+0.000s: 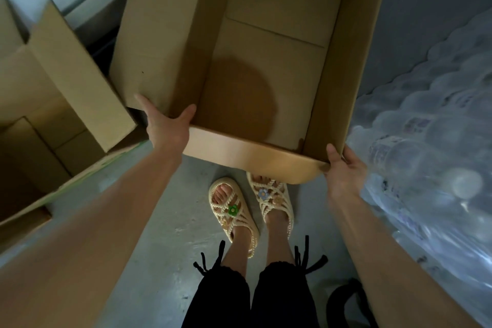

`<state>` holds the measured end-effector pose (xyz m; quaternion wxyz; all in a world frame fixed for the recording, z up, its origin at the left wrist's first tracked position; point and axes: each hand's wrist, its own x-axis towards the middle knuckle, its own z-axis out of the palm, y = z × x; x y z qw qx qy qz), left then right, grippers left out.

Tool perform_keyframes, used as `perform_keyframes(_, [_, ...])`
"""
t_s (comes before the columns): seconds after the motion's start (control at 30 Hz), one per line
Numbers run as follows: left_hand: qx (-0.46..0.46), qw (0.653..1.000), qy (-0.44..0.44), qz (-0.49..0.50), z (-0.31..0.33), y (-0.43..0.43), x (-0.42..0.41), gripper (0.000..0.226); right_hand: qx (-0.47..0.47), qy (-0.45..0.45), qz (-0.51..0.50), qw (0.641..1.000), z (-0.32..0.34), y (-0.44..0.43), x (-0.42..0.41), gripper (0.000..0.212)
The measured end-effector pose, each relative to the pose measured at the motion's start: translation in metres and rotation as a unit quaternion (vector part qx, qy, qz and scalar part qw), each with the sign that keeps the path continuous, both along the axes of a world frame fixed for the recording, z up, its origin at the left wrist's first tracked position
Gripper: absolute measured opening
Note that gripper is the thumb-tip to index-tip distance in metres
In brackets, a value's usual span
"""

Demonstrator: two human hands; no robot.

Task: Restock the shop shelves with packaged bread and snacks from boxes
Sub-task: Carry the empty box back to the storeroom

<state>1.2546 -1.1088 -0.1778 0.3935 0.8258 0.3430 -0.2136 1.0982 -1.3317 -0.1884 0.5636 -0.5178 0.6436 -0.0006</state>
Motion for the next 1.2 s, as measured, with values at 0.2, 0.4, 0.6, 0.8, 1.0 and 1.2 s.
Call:
perform_keyframes(0.2, [-0.029, 0.999, 0.021, 0.013, 0.035, 0.006, -0.003, 0.082, 0.009, -0.031, -0.022, 0.999, 0.052, -0.004, 0.002, 0.032])
perform_keyframes(0.4, [-0.067, 0.997, 0.041, 0.024, 0.080, 0.012, -0.011, 0.062, 0.007, -0.045, -0.031, 0.998, 0.098, -0.002, 0.001, 0.035])
perform_keyframes(0.6, [-0.118, 0.991, 0.056, 0.041, 0.118, 0.031, -0.021, 0.062, 0.015, -0.046, -0.026, 0.999, 0.136, 0.005, -0.003, 0.036])
perform_keyframes(0.8, [-0.147, 0.986, 0.054, 0.055, 0.160, 0.046, -0.026, 0.067, 0.007, -0.047, -0.030, 0.998, 0.173, 0.015, -0.008, 0.037])
perform_keyframes(1.0, [-0.159, 0.985, 0.052, 0.041, 0.204, 0.057, -0.025, 0.067, 0.009, -0.060, -0.030, 0.998, 0.219, 0.023, -0.013, 0.034])
perform_keyframes(1.2, [-0.172, 0.983, 0.047, 0.047, 0.259, 0.062, -0.039, 0.065, -0.033, -0.059, 0.011, 0.998, 0.268, 0.026, -0.020, 0.035])
